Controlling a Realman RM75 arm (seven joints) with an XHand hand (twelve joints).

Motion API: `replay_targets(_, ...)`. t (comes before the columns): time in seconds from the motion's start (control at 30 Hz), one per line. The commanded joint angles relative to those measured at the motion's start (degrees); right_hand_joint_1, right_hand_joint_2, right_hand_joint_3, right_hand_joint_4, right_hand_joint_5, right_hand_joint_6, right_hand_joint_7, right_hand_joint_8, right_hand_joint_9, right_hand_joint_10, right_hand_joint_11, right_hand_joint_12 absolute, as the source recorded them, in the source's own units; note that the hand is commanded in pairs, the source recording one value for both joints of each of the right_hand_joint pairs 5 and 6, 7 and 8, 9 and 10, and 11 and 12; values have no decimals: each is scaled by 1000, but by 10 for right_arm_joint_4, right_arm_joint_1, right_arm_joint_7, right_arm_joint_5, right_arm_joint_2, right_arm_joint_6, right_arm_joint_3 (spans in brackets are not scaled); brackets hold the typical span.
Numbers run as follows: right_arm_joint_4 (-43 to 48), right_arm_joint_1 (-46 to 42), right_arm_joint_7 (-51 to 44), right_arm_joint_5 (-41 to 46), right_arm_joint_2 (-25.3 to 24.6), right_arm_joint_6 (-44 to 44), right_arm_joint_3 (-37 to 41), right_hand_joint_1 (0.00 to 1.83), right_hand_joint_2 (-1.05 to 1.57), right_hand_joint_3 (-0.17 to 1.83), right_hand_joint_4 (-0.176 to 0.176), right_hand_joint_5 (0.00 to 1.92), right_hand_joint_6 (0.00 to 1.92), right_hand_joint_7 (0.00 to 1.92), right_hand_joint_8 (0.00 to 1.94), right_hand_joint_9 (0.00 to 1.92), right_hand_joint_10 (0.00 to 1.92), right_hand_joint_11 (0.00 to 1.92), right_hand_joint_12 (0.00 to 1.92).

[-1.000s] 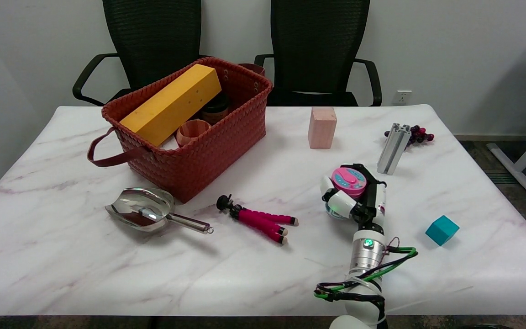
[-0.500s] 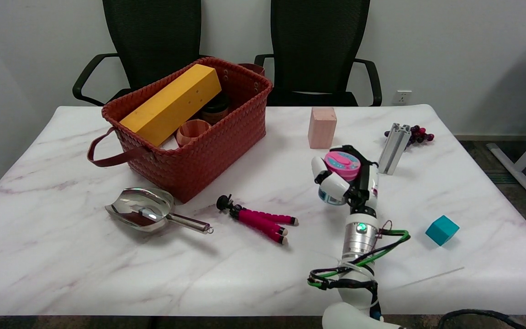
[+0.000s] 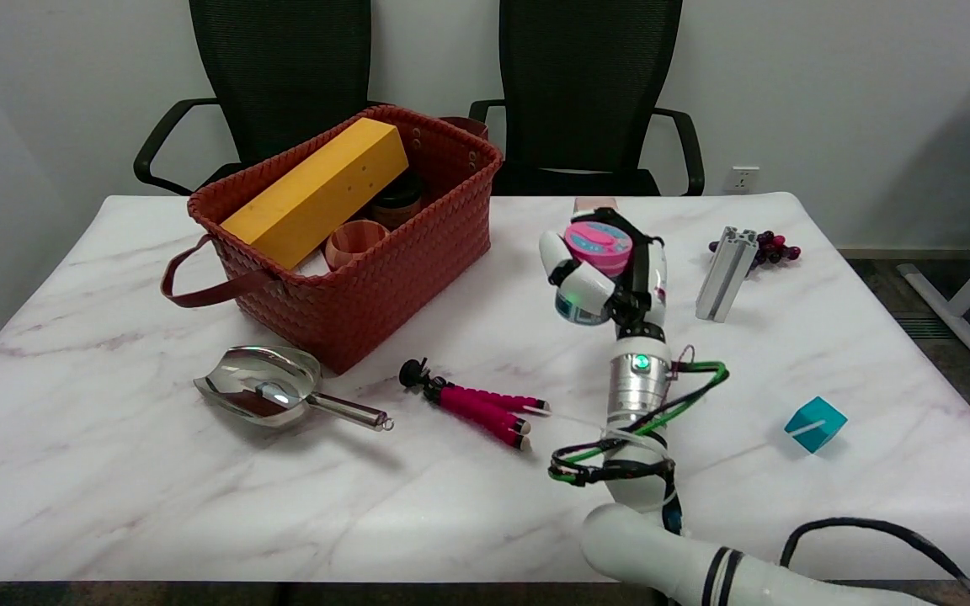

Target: Pick up the pink gum jar.

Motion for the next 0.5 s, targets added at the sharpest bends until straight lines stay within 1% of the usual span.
replay_targets(0.03,8,99,-25,-50,3,-98,15,1077,1508,1015,0,1558,1558,1472,1472,1340,1340,1436,1436)
replay_targets(0.13,8,118,-39,-62,2,-113,22,1067,1522,1018,0,1573,1573,1489,1489,1353,1353,1441,1441)
replay_targets(0.23,9,141,-44,-64,1,-134,25,1054,1542,1040,0,1648,1648,1526,1526,1379,1379,1449,1449)
replay_targets(0.5,-8,212,-44,-72,0,-225,29,1064,1520,1056,0,1634,1634,1534,1534,1385,1385,1444,1444)
